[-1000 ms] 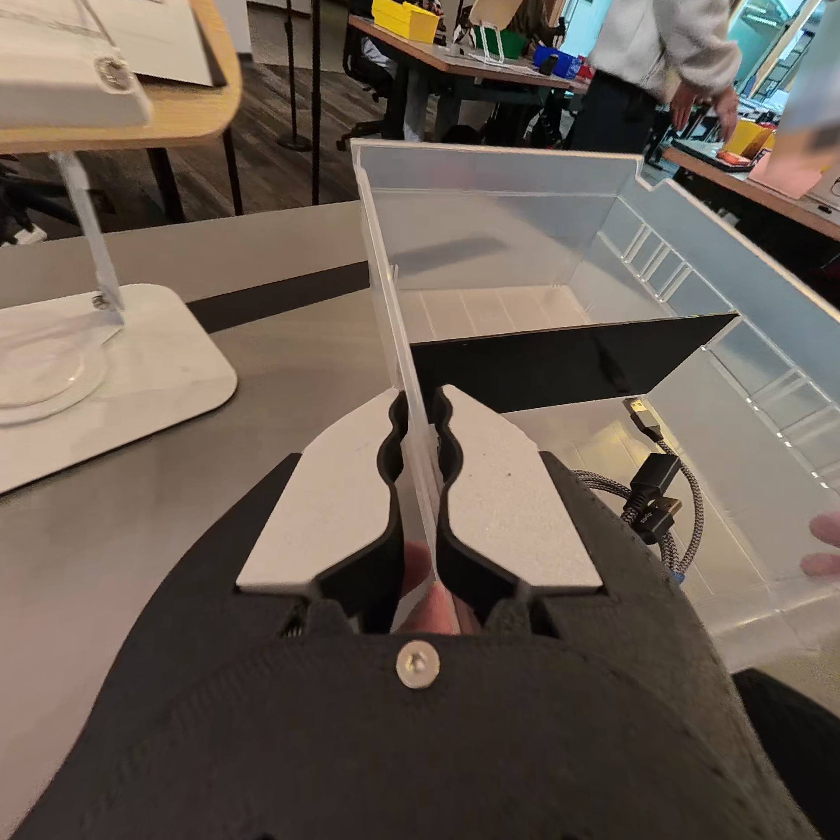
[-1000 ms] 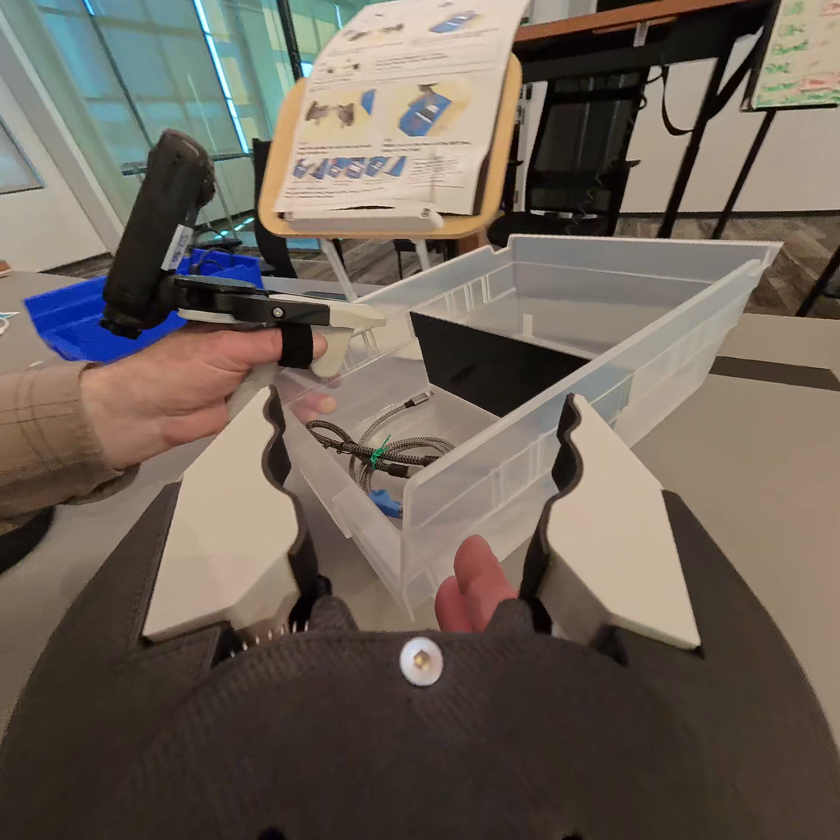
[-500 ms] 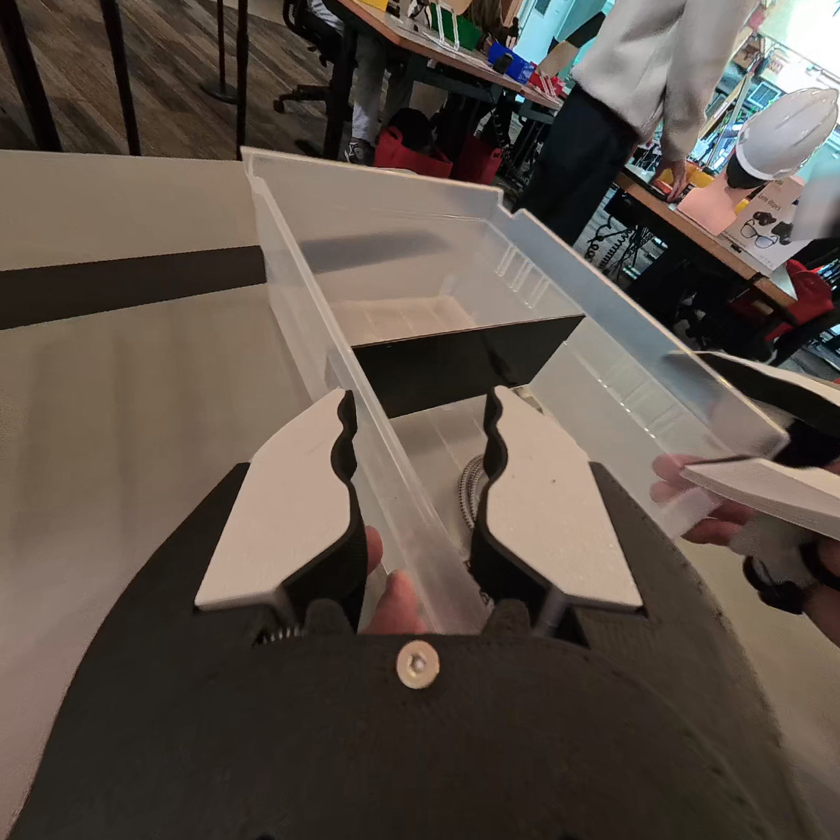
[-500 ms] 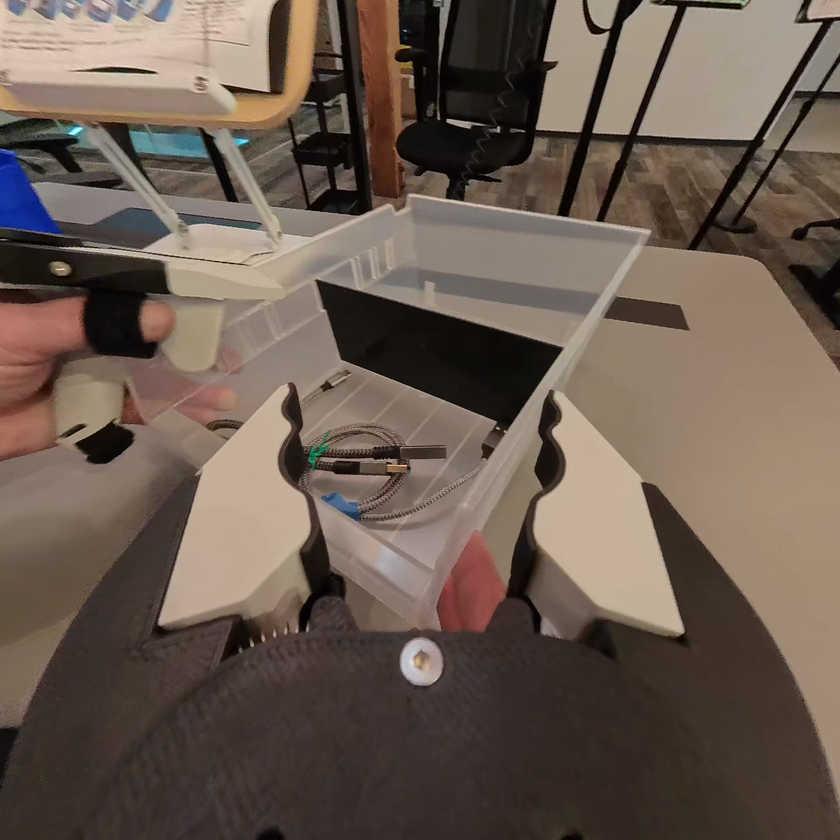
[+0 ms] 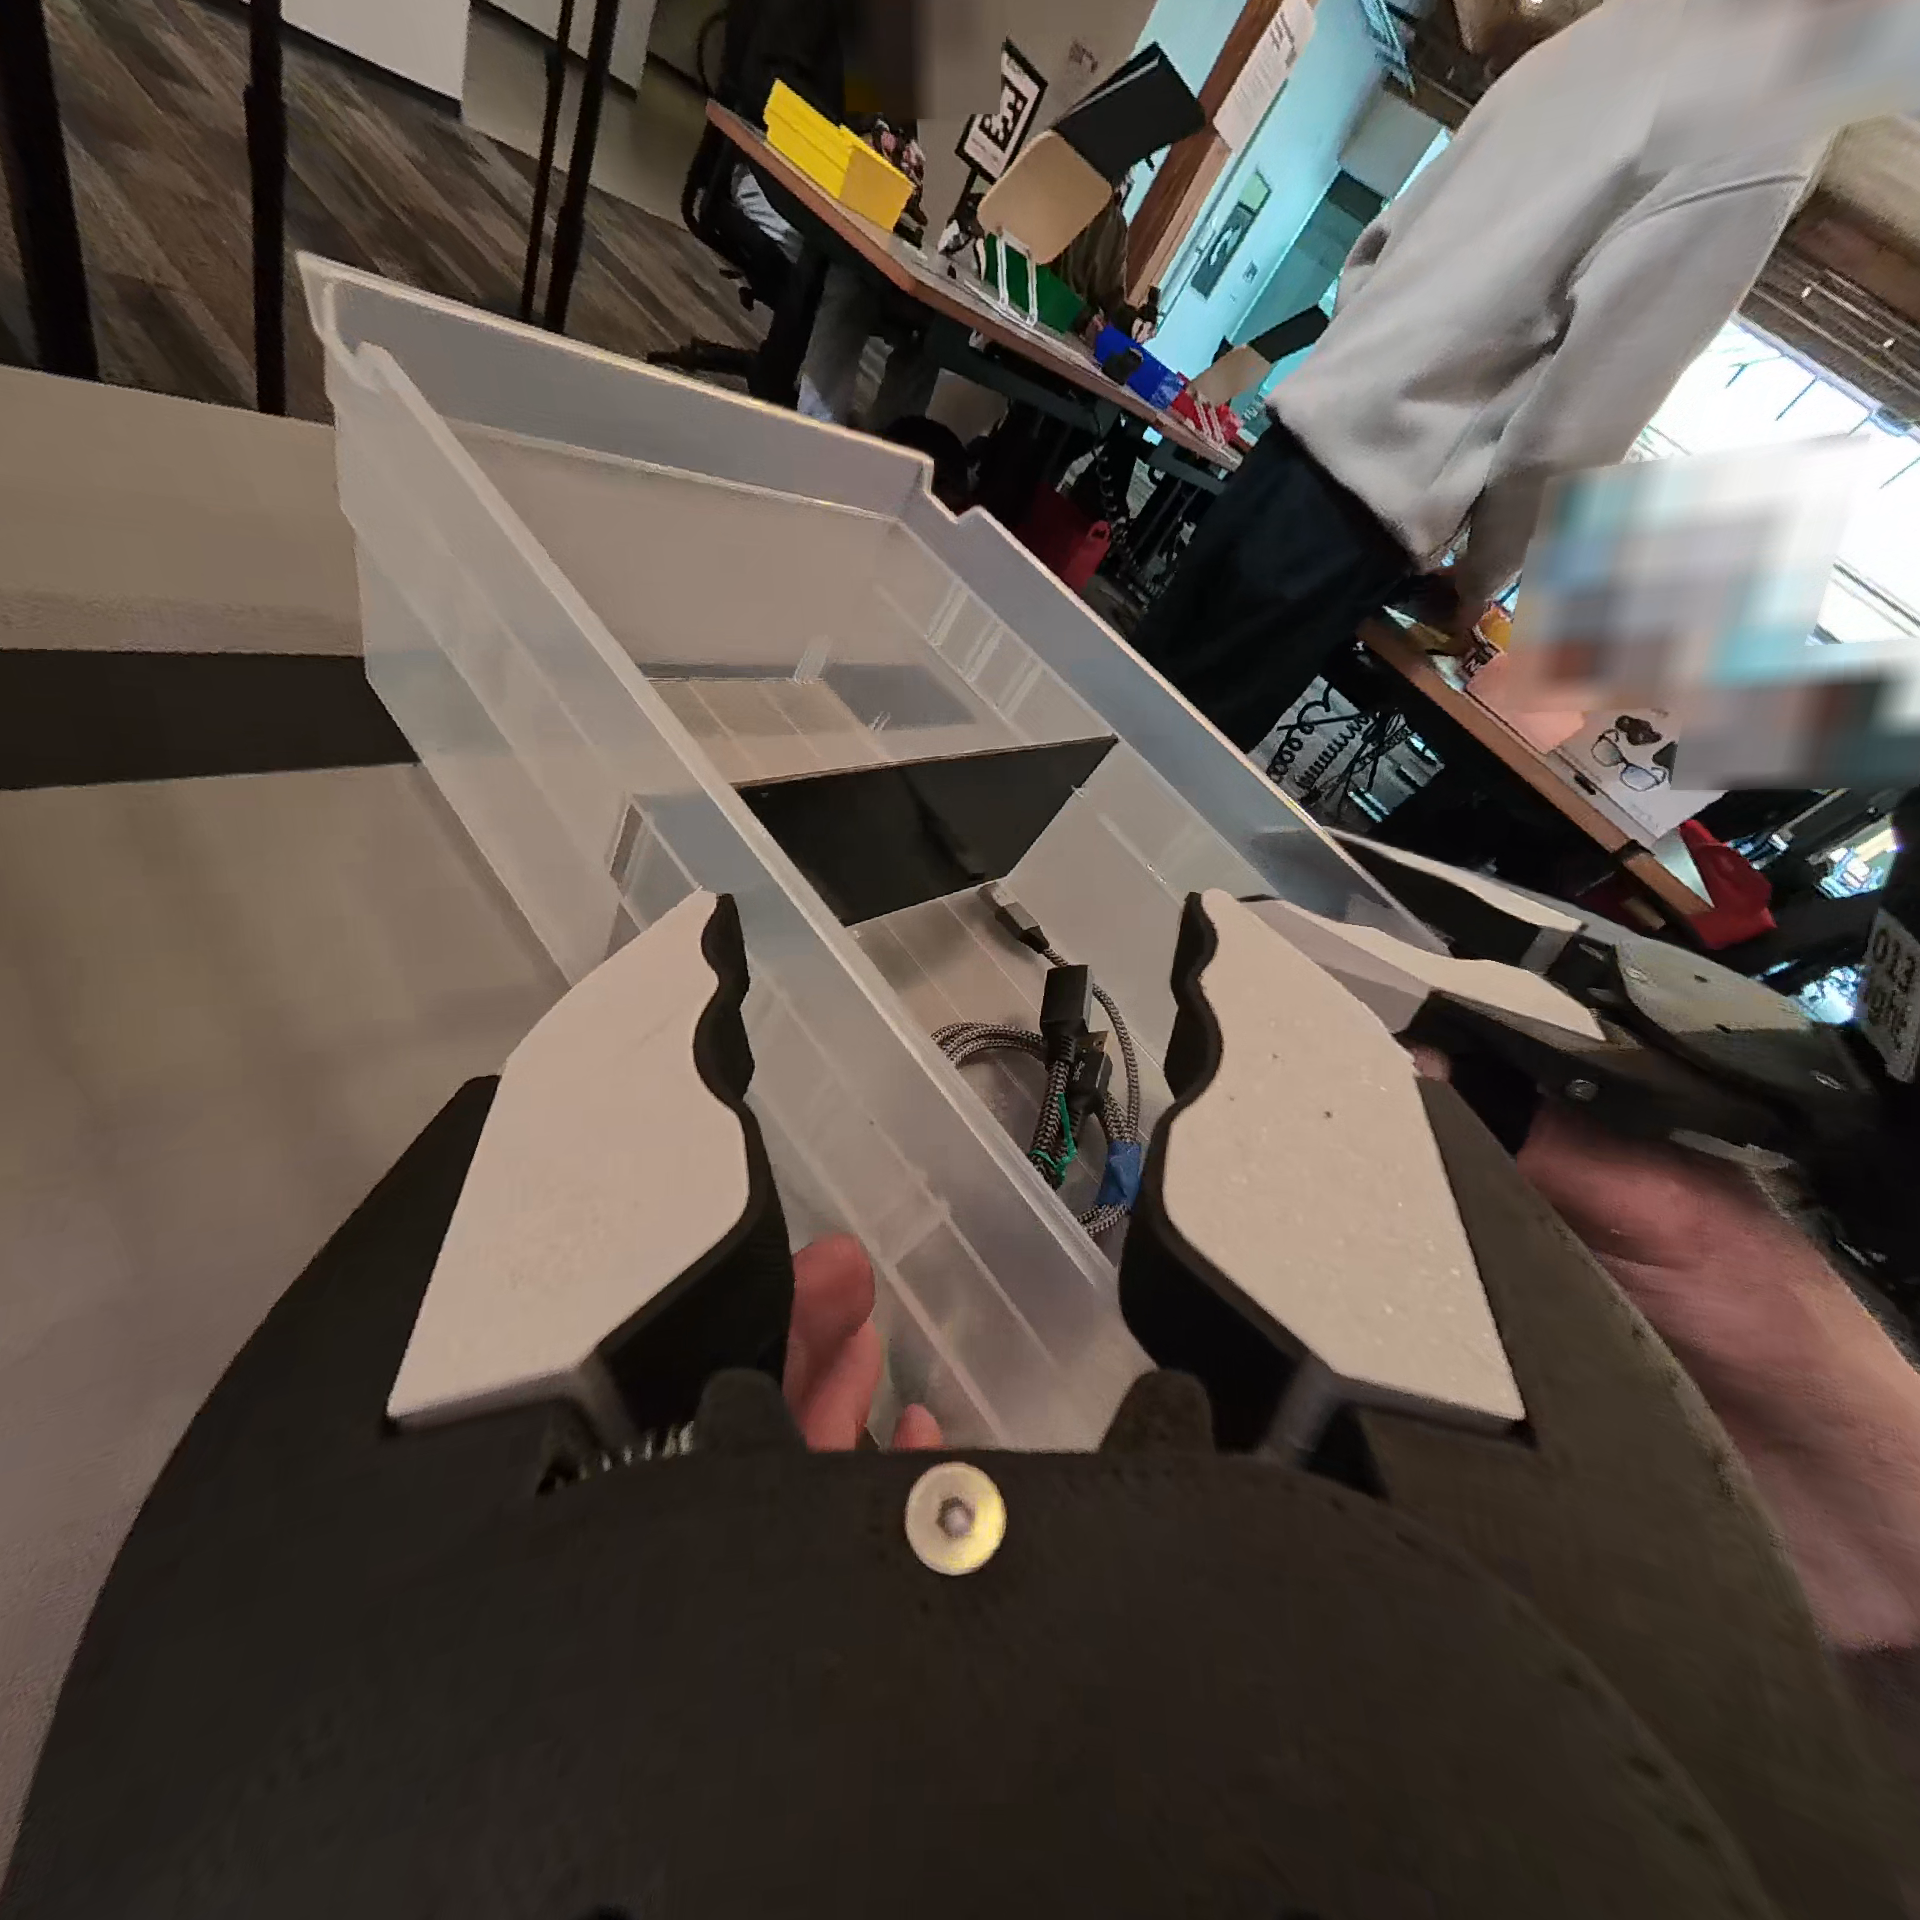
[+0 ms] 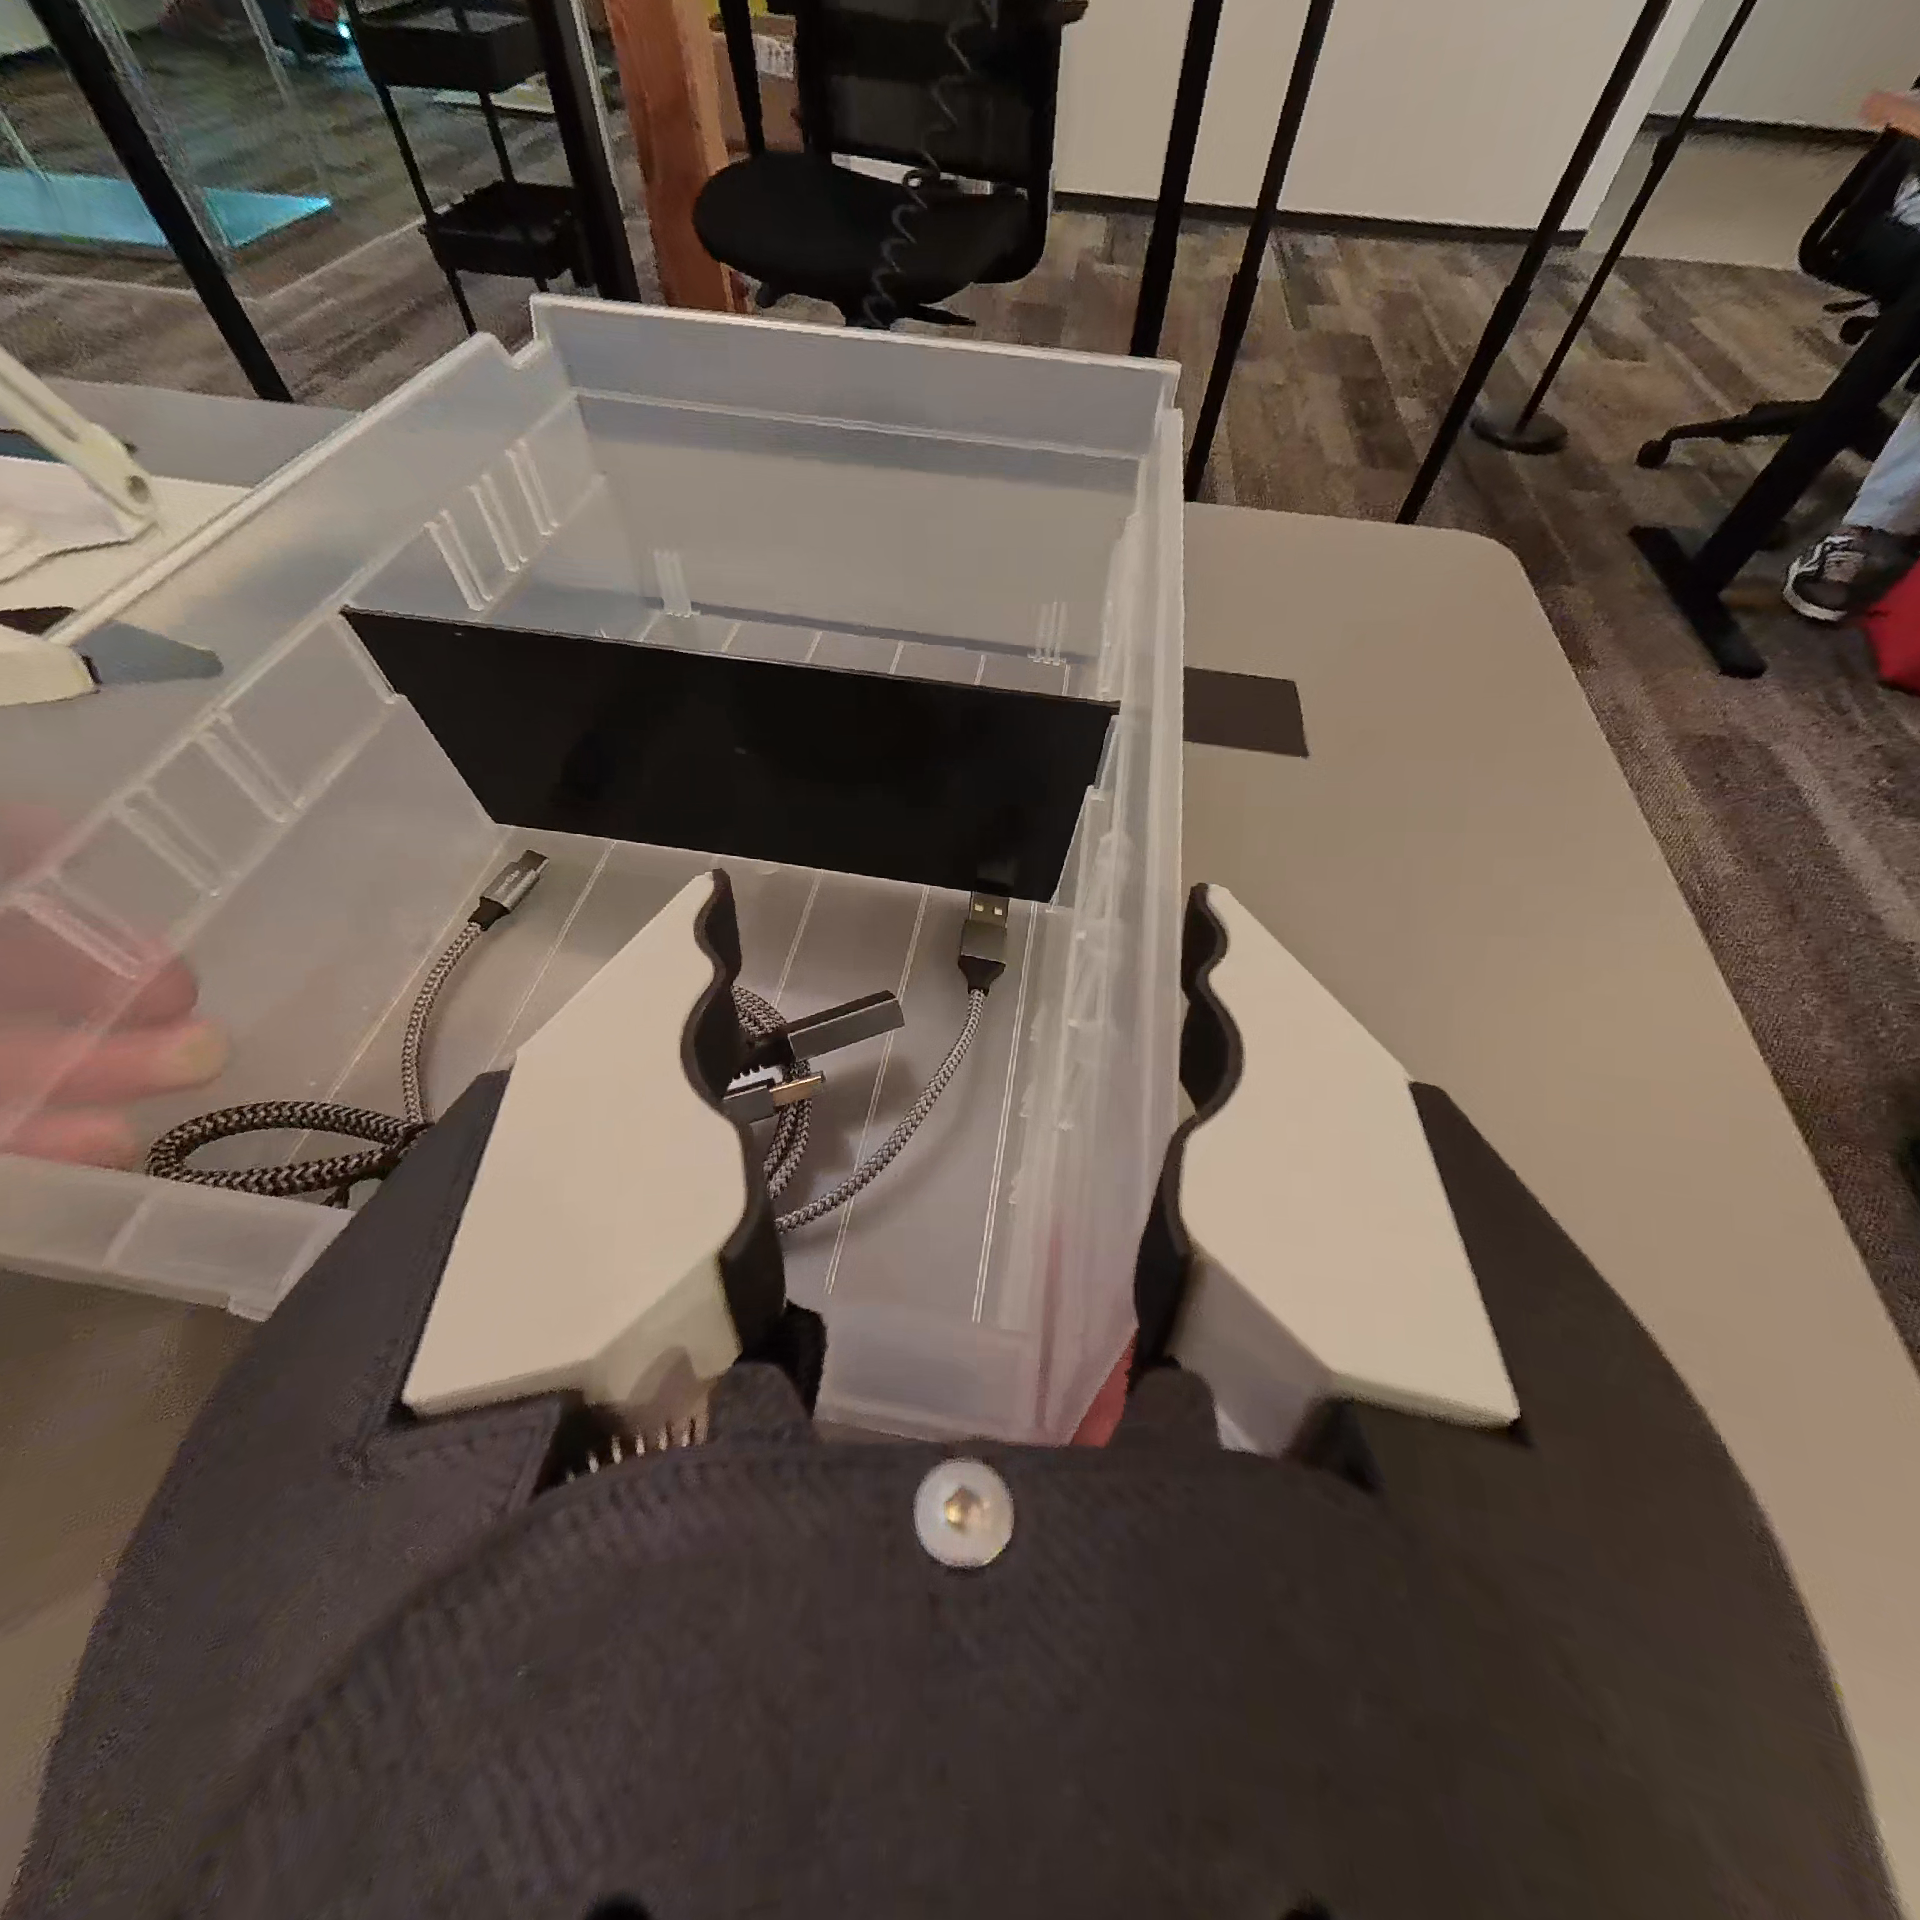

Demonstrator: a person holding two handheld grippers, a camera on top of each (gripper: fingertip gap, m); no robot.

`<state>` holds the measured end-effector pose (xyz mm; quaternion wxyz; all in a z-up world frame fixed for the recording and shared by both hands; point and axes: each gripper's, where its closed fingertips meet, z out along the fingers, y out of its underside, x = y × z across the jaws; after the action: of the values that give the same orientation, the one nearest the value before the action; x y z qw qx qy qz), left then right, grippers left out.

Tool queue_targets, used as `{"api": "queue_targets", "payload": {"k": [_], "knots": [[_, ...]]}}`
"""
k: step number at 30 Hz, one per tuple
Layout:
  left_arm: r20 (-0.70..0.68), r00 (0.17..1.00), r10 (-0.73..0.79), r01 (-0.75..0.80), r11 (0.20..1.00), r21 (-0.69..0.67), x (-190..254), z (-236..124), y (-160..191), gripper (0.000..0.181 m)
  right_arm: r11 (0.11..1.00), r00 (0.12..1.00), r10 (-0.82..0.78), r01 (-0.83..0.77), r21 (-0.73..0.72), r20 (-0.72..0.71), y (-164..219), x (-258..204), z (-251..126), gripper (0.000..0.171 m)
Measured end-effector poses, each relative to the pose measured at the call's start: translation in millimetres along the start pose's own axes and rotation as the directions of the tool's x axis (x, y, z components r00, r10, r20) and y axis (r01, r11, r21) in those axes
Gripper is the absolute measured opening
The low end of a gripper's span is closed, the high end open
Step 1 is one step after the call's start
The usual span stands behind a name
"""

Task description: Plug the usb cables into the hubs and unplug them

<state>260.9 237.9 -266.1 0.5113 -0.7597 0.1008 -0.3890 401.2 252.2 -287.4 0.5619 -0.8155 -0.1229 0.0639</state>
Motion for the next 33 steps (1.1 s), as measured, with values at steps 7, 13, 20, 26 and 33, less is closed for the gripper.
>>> {"api": "queue_targets", "payload": {"k": [7,13,20,26,33], "knots": [[-0.062,0.998,-0.019,0.022,0.999,0.048,6,-1,-24,0.083,0.998,0.991,-0.026,0.034,0.055,-0.134,-30,38,-12,0.097],[-0.054,0.971,0.231,-0.215,0.952,0.217,22,-124,-99,0.088,0.930,0.967,-0.244,0.253,0.266,-0.068,-126,-52,-95,0.084],[0.498,0.748,0.438,-0.563,0.816,0.128,-133,-350,-197,0.088,0.820,0.823,-0.466,0.264,0.508,0.324,-207,-281,-134,0.068],[0.772,0.287,0.568,-0.562,0.752,-0.345,-326,-541,-220,0.079,0.786,0.658,-0.573,0.270,0.557,0.489,-235,-422,-113,0.060],[0.777,0.427,0.462,-0.149,0.884,-0.444,-468,-625,-152,0.095,0.782,0.542,-0.611,0.299,0.547,0.577,-208,-491,-82,0.050]]}}
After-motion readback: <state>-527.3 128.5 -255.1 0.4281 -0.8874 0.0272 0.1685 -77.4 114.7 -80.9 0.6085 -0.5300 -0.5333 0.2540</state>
